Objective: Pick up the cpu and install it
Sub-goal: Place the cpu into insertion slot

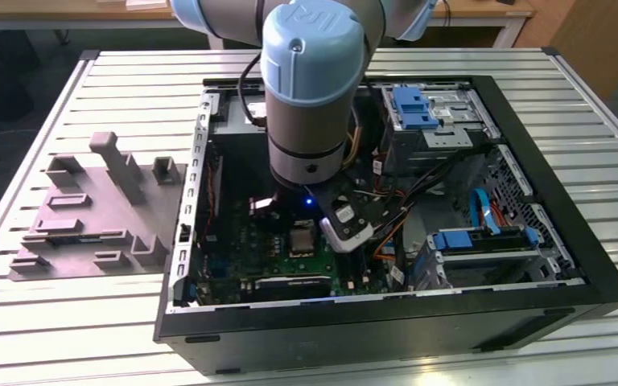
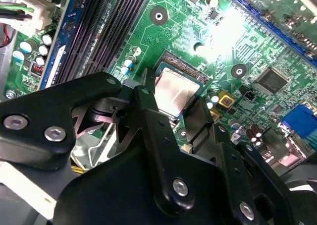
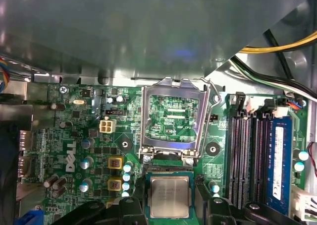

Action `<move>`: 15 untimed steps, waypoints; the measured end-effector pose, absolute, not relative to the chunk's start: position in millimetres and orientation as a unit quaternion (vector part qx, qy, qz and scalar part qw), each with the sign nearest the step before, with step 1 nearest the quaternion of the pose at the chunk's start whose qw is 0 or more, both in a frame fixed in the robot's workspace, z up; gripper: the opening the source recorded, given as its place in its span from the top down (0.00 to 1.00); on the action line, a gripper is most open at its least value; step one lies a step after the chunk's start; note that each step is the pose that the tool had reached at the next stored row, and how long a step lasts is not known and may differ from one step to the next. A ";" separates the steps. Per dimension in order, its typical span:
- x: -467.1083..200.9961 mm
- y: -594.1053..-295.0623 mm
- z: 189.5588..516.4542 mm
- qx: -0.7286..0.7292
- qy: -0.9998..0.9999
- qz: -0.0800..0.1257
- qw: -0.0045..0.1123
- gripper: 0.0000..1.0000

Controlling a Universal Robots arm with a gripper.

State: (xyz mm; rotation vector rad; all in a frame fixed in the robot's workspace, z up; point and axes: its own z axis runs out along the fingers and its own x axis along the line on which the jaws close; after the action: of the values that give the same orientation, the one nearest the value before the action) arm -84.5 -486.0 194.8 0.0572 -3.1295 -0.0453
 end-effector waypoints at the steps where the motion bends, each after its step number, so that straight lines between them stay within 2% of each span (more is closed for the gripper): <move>1: -84.6 -486.1 194.3 0.018 -1.000 -0.014 0.006 0.53; 15: -85.7 -487.2 191.2 0.012 -1.000 -0.015 0.006 0.53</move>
State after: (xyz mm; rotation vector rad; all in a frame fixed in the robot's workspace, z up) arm -85.7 -487.2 191.2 0.0391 -3.1300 -0.0457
